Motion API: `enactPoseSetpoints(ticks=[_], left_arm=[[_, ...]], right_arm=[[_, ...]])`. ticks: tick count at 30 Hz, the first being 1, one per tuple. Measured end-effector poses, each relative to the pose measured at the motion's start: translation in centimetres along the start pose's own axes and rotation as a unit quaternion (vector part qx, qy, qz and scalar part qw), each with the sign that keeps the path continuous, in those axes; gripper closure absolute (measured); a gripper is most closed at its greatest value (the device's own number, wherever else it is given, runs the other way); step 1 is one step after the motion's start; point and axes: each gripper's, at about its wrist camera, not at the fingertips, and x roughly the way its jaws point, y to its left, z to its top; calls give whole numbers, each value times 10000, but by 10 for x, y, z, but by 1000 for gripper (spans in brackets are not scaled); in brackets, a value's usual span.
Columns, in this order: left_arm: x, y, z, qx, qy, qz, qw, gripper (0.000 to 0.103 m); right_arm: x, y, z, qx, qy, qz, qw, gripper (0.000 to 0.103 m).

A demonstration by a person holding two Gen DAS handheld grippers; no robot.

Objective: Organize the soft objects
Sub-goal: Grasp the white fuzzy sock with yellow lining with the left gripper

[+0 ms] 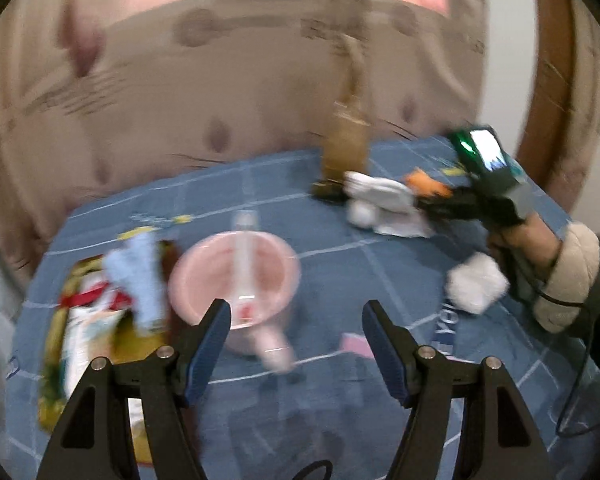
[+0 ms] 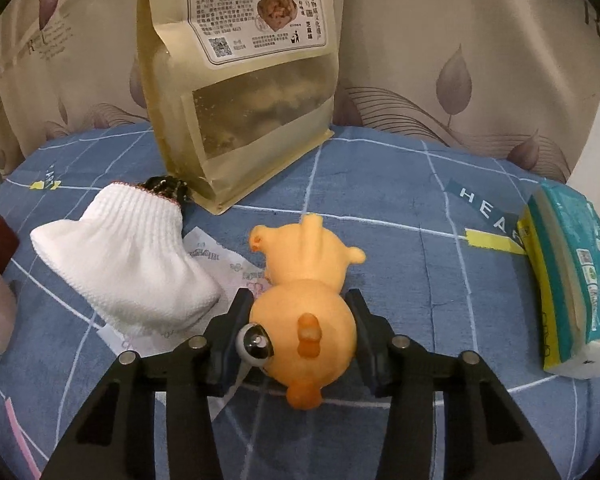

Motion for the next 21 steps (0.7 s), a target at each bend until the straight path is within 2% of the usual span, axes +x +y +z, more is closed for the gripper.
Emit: enactPoseSetpoints(ticks=[4,10,15,21], left_arm=[[23,-40,6,297,182,-472,9983,33],[44,-92,13,687,326,-1151,9904,33],[60,-121,19,705,521,-1616,9830,33],[78,-150,20,1032,669,-1571,9799,33]], right_arm=[[-13,-8,-11,-7,-46,-105,9999,60],[-39,-40,-44,298,31,-240,9993,61],[-63,-54,-66,420,-32,-407,9983,61],[-68,-65,-76,695,-128,-363,9968,61]])
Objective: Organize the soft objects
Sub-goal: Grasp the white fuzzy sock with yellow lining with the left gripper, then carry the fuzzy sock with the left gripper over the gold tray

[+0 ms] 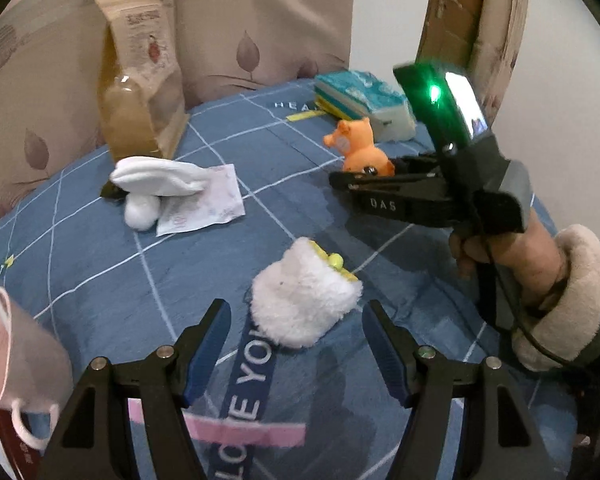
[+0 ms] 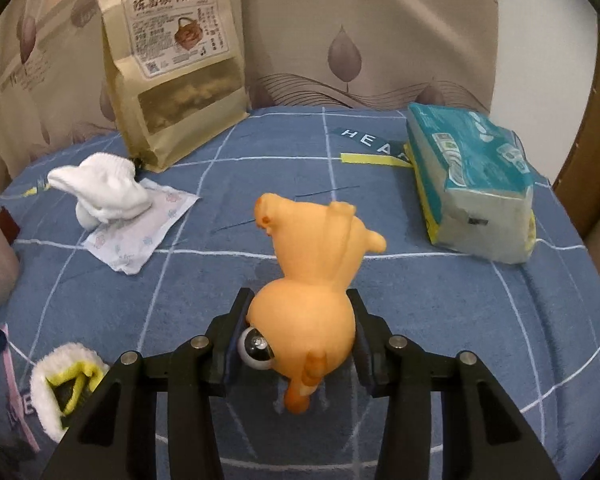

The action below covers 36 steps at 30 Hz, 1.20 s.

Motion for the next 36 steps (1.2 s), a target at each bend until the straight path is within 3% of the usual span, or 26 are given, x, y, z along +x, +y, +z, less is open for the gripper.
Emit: enactPoseSetpoints(ticks=[9,14,15,16,17,18,19,23,36], left_arm=[[48,-13,13,77,363,245,9990,33],[63,-2,15,-243,471,305,9981,34],[63,1,15,-317,459,245,9981,37],[62,4,15,-396,412,195,9982,49],[61,6,16,-441,403,228,9980,56],[61,9,15,-474,430,284,9975,58],[60,11,15,-524,437,302,9972,73],[55,24,17,-828,441,267,9952,76],[20,22,15,-839,179,147,9962,79]], right_arm=[[1,-7,-1,206,19,190,9996,61],[2,-7,-1,201,25,188,9996,61],[3,-7,-1,202,24,189,9996,61],[3,-8,-2,208,25,195,9996,61],[4,-8,-1,213,33,197,9996,61],[3,-7,-1,221,38,199,9996,61],[3,-8,-1,232,40,204,9995,61],[3,-7,-1,240,46,200,9995,61],[4,-6,-2,233,61,197,9995,61]])
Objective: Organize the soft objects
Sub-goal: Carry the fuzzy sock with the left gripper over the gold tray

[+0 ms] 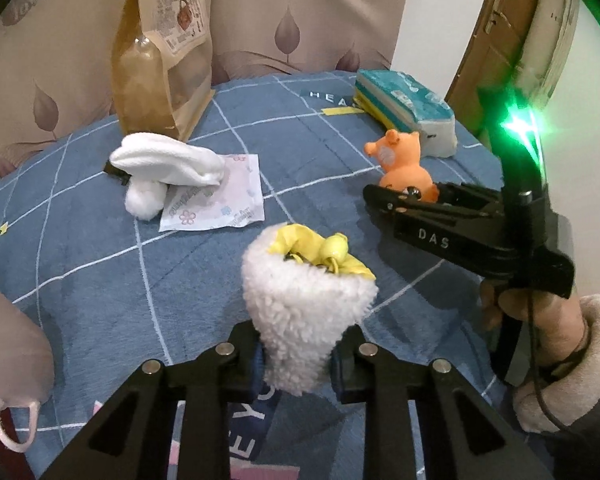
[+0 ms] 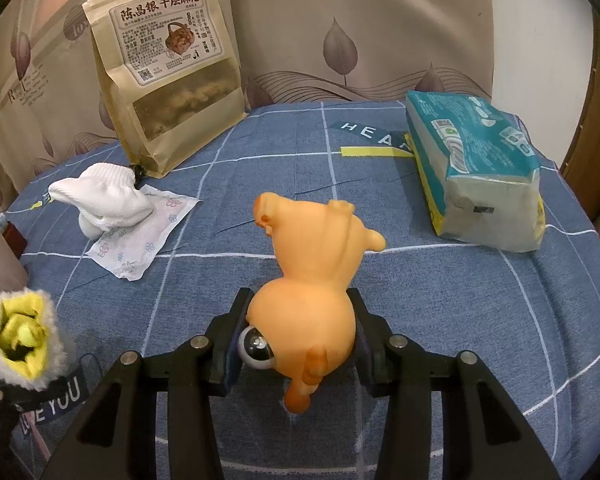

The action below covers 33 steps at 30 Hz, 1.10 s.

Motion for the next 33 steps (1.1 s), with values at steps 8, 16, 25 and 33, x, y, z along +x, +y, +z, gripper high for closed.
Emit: enactPoseSetpoints(ticks=[8,16,25,33], left_arm=[[-22,8,1,-188,-96,47,9998,79],[-55,25,0,-395,-295,81,9988,79],[-103,58,-8,-646,-577,416,9954,79],[-142,107,-20,-994,-738,1025,9870,79]], right_arm=[[0,1,0,-5,-1,-5,10000,61],[0,0,0,-4,2,-5,10000,61],[0,0,0,-5,5,-6,10000,61],[0,0,-1,-13,5,-15,10000,61]])
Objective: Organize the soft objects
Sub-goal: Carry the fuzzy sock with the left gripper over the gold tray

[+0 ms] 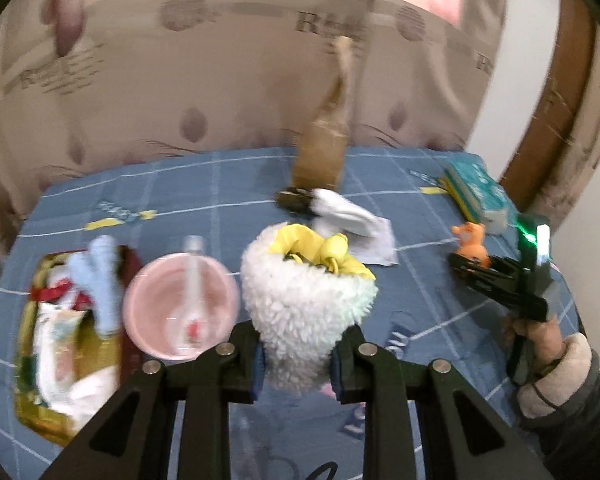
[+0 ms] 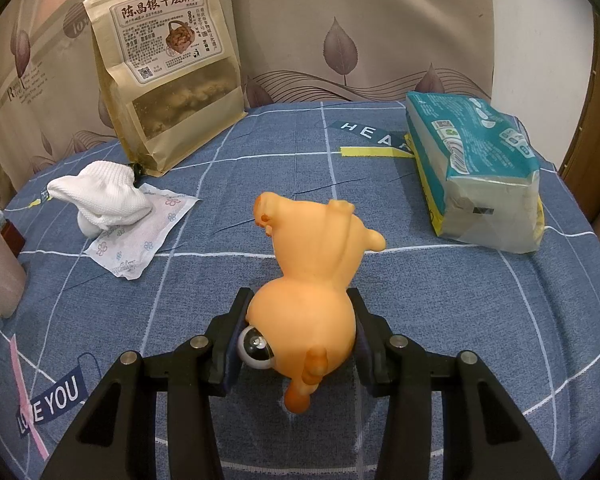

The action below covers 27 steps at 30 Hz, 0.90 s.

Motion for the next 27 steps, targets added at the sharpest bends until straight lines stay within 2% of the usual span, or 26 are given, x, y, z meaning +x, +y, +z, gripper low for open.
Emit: enactPoseSetpoints(ticks=[7,18,27], left_arm=[[-19,55,-1,-297,-86,623,9976,79],[-31,143,-7,-846,-48,1490,9852,79],[5,163,-28,-1045,425,1437,9832,79]], right_arm=[[0,0,0,-1,7,0,10000,61],[1,-1,0,-12,13,-15,10000,61],[0,-1,0,-19,18,-14,10000,61]])
